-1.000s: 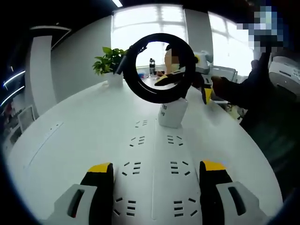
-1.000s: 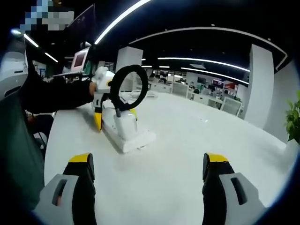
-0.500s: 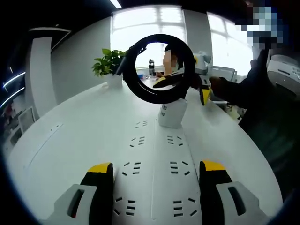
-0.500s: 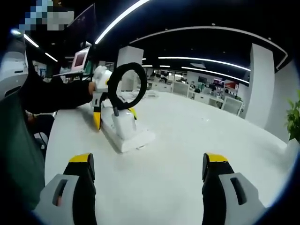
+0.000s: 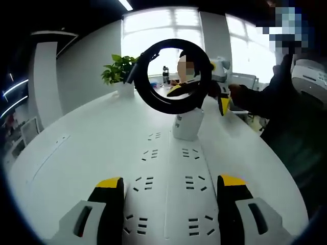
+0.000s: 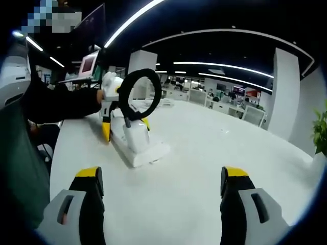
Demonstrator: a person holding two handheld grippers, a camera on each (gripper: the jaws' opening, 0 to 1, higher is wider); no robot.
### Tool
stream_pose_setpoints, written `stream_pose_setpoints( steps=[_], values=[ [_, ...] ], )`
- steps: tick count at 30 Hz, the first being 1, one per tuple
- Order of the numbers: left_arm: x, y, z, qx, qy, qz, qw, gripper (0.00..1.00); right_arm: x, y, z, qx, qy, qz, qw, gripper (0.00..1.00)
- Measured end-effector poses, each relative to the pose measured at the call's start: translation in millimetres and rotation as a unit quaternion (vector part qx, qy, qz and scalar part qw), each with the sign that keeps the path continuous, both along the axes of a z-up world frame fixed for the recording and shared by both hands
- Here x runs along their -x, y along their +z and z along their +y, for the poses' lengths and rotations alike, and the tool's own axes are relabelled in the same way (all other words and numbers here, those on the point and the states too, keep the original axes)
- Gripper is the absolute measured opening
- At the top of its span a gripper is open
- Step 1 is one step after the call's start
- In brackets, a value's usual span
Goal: Straighten the power strip on the desk, plug the charger into it
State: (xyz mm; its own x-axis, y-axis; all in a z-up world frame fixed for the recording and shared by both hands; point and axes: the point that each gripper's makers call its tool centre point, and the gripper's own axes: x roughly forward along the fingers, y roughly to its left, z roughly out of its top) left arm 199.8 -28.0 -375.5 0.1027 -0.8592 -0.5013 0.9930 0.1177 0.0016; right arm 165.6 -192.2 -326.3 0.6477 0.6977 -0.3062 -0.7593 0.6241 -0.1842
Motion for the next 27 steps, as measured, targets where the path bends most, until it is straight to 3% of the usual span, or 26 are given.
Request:
stream_pose_setpoints(
  steps=[15,23,27],
  values=[
    [0.8,4.5,-1.0,0.029,0.004,-0.004,0.9996,0.75,1.4,-2.9,0.5,-0.002,0.000,0.005,1.0000,0.95],
    [-5.3,4.1,0.6,0.034,0.028,-0.005,0.9990,0.86,3.4,-0.7,0.4,-0.011,-0.002,0.005,0.9999,0.96],
    [-3.9,4.0,-0.2,0.029,0.028,-0.003,0.9992,0.84,4.7,0.3,1.0,-0.015,-0.003,0.004,0.9999,0.96]
  ],
)
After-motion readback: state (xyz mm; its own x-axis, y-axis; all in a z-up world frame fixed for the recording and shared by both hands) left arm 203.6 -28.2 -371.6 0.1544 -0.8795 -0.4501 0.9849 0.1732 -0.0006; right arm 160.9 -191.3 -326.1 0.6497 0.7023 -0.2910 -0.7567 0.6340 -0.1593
